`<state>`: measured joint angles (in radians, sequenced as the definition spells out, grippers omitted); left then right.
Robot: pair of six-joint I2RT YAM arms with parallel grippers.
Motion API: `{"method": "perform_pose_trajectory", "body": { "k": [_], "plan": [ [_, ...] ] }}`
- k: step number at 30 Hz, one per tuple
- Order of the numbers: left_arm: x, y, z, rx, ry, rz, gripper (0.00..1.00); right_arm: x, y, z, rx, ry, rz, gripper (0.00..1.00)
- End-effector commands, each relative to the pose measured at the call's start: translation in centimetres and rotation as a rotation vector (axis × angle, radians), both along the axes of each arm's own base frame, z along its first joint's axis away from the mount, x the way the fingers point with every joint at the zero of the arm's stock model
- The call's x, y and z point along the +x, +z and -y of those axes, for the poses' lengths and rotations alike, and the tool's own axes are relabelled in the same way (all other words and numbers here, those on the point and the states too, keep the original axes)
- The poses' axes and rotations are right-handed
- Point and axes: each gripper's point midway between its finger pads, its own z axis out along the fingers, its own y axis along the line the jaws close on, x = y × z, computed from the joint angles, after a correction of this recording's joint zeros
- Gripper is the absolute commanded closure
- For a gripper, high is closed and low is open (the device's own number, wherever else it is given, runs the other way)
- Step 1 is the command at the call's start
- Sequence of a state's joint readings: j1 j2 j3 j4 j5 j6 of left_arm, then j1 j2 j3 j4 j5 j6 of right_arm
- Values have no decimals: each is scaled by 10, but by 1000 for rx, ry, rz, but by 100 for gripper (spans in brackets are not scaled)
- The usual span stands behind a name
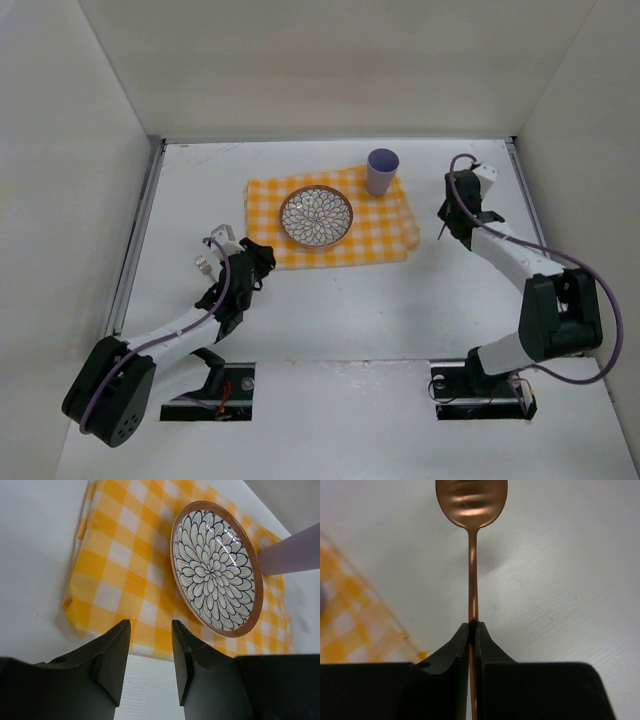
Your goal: Set the dinner table for one person
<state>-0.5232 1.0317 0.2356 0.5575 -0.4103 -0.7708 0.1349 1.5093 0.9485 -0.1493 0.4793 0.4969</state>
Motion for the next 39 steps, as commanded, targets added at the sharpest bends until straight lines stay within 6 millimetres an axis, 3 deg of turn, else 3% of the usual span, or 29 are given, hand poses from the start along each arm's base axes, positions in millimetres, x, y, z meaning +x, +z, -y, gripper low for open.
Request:
{"method": "perform_pose_trajectory", "body": {
  "k": [1,7,11,14,17,26,39],
  "plan": [
    [5,14,1,-47,7,52,64,-9,27,-54,-50,181,57,94],
    [4,18,-5,-55,22,67,64,-57,15,-144,-58,451,11,94],
    [6,16,-6,-50,26,60,64,-86,17,-187,-27,578,21,94],
    [7,13,-5,-45,25,51,64,-94,19,-217,25,662,24,94],
    [8,10,-3,-44,17,40,64,-86,13,-239,55,715,20,94],
    [7,13,-5,-55,13,46,64,-21,6,-250,47,652,34,93],
    [8,8,-5,-53,13,33,64,30,-22,-249,59,583,12,92]
  ]
}}
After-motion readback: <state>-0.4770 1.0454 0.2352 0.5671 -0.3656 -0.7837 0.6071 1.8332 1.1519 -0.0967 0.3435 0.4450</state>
